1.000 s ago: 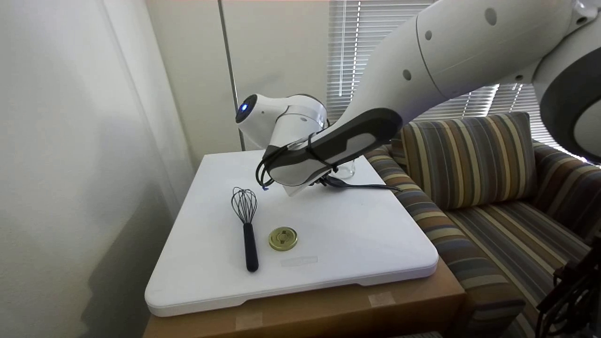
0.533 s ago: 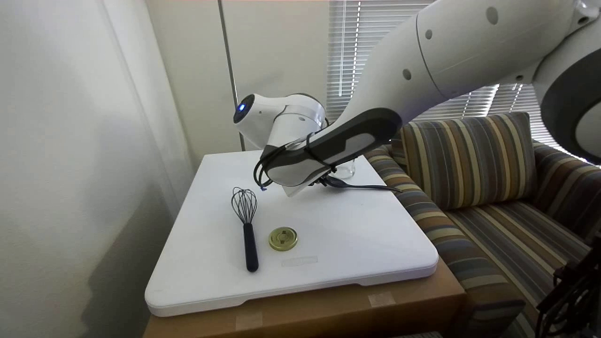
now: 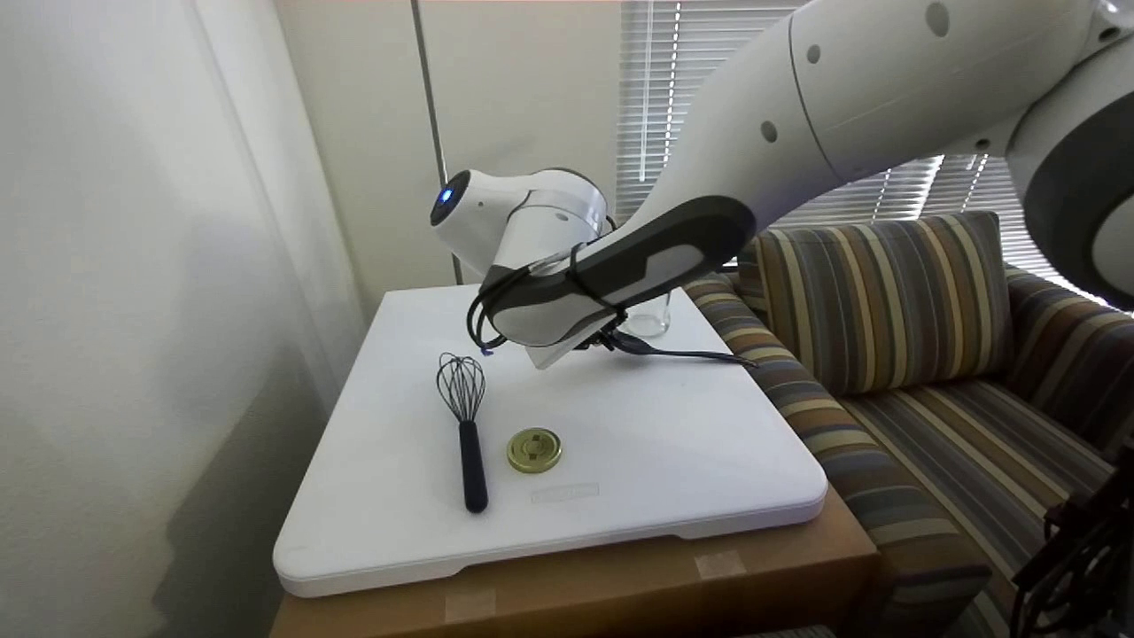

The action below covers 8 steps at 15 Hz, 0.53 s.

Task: Put the spoon in the glass jar

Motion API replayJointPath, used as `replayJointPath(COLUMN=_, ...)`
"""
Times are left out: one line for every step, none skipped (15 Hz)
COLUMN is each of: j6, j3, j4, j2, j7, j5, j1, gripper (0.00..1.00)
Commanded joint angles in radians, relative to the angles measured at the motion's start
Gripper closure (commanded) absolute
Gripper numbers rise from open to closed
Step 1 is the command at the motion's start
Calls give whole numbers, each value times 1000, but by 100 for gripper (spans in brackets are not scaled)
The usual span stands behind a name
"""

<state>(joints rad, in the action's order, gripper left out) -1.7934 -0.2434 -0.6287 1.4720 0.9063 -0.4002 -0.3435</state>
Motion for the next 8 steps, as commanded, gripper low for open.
replayJointPath(j6=37, j3=13, j4=41, j2=0, j7=-41, j5=9, j1=10, gripper=98)
replayJointPath(j6=23, j3=10, j4=10, j2=-22, j7=-42, j5=6, j1=7, gripper=98)
replayJointPath(j6=17, j3=13, j4=13, j2=-26, j7=-55, j5=7, j1=10, gripper=98)
replayJointPath(j6=15, j3=13, j4=14, j2=-29, j7=-62, j5=7, j1=10, gripper=98)
replayJointPath(j6=0, j3=19, j4=14, j2=-37, j7=-88, j5=9, j1=15, gripper=98)
replayJointPath(j6=-15, j3=23, j4=14, j2=-43, j7=-111, j5=10, j1=19, gripper=98)
replayJointPath(j6=-16, j3=21, j4=13, j2=-51, j7=-123, j5=9, j1=18, gripper=98)
replayJointPath(j6=-25, j3=23, j4=12, j2=-59, j7=-143, j5=10, j1=20, gripper=98)
